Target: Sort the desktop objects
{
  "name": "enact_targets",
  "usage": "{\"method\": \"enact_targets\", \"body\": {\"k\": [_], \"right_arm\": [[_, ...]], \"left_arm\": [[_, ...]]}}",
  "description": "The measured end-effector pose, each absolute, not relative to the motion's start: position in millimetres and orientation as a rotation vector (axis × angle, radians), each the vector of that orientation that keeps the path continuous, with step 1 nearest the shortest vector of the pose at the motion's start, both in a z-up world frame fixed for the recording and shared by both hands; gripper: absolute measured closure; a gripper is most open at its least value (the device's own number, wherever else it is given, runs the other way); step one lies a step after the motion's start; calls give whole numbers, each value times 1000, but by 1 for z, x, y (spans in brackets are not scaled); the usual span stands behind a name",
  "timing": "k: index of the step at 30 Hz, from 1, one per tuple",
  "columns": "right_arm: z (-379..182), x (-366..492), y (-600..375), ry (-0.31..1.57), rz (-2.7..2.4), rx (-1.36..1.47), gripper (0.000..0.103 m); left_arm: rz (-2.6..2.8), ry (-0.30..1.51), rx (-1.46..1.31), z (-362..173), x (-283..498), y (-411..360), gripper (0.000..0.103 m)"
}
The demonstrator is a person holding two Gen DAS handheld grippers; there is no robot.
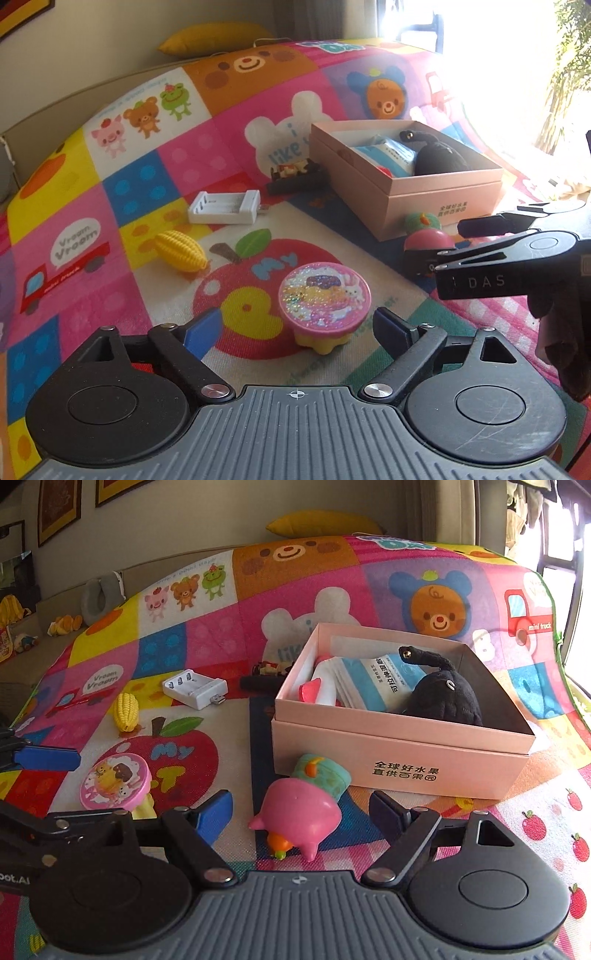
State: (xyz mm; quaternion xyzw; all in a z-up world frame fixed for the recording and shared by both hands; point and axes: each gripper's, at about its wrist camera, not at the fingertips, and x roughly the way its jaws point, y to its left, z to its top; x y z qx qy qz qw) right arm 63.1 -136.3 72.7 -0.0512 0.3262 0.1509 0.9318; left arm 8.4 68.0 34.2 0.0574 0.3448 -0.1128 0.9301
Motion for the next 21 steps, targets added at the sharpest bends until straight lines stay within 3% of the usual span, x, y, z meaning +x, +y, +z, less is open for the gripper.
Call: {"method": "enact_targets", "body": {"k": [4, 16, 21], "right_arm": [[68, 69, -138, 708, 323, -104, 51], [73, 14, -182, 758, 371, -135, 51], [73, -7, -192, 741, 352, -209, 34]], "left_arm": [[-174, 720, 116, 29, 12, 77, 8], [-68, 761, 79, 18, 16, 97, 5], [-118, 775, 71, 11, 7, 83, 3]]}}
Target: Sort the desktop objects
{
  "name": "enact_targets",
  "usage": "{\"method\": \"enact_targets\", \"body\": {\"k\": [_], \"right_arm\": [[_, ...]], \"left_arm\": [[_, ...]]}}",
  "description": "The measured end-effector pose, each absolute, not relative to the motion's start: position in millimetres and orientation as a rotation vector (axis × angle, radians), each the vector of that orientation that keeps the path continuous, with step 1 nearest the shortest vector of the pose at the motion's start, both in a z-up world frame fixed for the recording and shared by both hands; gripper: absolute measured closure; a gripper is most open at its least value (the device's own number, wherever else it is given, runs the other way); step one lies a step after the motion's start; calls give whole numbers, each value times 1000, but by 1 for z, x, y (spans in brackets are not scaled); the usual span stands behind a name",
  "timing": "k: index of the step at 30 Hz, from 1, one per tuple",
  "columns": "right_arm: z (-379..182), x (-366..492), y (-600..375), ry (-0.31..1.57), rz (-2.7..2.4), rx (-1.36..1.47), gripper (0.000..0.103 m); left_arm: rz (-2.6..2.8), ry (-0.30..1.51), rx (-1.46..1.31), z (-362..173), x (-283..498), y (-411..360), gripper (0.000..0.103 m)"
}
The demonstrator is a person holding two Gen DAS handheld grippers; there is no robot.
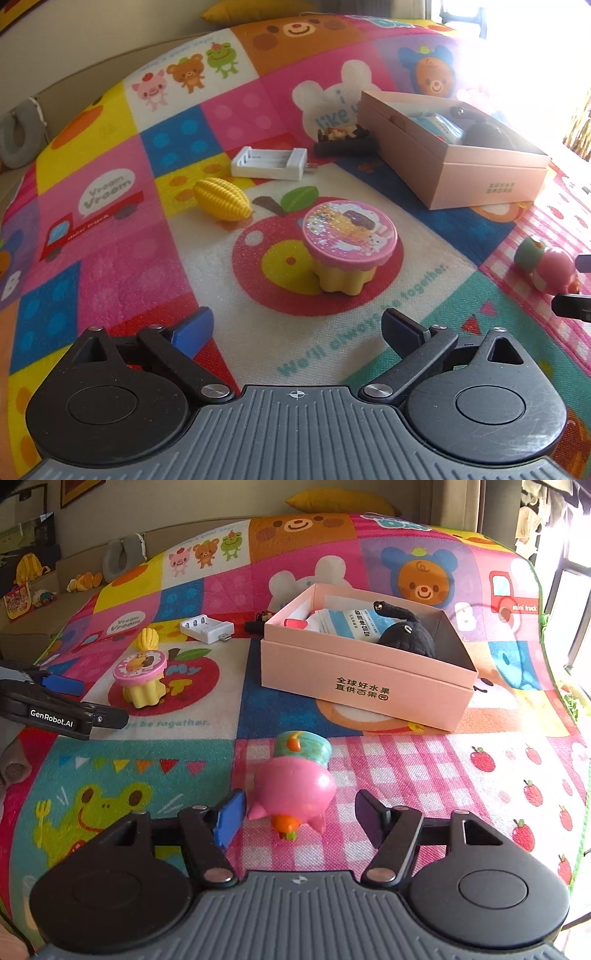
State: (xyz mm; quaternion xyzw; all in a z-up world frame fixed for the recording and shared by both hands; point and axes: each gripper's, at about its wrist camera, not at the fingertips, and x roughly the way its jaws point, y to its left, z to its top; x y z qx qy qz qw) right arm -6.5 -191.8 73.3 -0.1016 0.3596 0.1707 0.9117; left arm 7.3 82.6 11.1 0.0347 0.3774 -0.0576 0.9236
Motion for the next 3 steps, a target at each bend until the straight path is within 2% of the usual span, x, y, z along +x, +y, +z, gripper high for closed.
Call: {"method": "enact_targets", "body": {"k": [3], "right_arm": [[72, -8, -199, 740, 318, -214, 30]], "left_arm": [[-137, 767, 51, 11, 1, 77, 2]]}}
